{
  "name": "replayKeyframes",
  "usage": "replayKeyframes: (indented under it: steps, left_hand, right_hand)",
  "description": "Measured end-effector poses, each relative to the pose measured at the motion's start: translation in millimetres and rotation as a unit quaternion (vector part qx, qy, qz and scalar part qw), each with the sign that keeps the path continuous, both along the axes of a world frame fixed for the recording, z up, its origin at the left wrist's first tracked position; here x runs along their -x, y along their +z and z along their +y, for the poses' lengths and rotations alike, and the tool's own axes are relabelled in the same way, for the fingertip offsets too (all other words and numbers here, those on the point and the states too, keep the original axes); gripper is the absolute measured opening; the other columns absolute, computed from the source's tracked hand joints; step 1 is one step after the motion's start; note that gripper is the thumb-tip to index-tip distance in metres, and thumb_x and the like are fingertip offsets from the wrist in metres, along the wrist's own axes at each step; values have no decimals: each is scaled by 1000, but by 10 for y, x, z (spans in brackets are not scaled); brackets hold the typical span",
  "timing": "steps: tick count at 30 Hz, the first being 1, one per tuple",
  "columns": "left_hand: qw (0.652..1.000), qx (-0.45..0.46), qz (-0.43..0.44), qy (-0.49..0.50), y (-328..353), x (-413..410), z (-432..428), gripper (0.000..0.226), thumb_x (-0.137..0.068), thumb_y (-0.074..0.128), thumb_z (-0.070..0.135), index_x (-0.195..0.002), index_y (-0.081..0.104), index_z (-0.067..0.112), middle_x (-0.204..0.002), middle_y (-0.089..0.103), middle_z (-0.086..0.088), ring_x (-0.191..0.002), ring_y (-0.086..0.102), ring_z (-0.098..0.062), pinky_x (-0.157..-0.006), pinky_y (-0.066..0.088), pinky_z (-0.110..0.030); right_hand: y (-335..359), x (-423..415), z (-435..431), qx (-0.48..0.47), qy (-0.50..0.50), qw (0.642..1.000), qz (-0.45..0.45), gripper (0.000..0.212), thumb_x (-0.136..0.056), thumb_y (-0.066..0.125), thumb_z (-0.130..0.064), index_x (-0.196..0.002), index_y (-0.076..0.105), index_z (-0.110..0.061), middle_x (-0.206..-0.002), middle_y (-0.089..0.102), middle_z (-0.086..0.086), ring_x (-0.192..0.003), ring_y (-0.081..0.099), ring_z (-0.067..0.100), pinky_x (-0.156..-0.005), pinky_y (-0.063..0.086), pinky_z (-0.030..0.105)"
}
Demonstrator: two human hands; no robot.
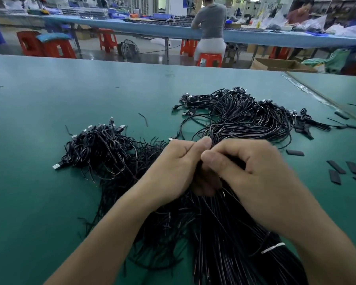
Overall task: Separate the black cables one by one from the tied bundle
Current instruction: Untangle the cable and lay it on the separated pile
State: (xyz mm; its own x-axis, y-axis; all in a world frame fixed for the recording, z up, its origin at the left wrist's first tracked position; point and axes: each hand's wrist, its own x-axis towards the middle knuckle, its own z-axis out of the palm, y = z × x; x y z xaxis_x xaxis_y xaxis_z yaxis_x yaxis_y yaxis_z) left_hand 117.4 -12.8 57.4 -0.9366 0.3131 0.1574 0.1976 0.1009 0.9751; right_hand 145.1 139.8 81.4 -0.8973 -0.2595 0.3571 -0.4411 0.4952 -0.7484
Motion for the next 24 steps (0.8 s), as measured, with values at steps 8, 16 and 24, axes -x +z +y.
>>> replayKeyframes:
  steps: [8,16,24]
  left_hand:
    - [978,-108,-135,-120,144,-45,-101,53,-98,43,50,-52,50,24,-37,34,9,-31,27,-4,-32,20,-15]
    - [843,-490,-204,-85,228,19,-77,41,-92,52,32,-74,77,5,-76,75,-8,-62,72,-12,-50,55,-16]
    - [976,-158,29,145,-38,99,15,29,-101,50,29,-95,71,10,-89,78,-7,-86,76,-20,-72,58,-24]
  right_hand:
    - [-60,89,35,151,-93,984,12,22,-79,74,-45,-78,68,-24,-60,60,6,-50,42,5,-45,35,22]
    - [-140,7,-168,0,-46,996,-79,24,-96,57,-33,-77,68,-24,-58,63,-2,-42,45,6,-43,34,16]
    - [-107,-44,-162,-84,-13,995,-47,28,-95,59,-31,-73,65,-14,-55,56,-9,-49,46,7,-47,36,18]
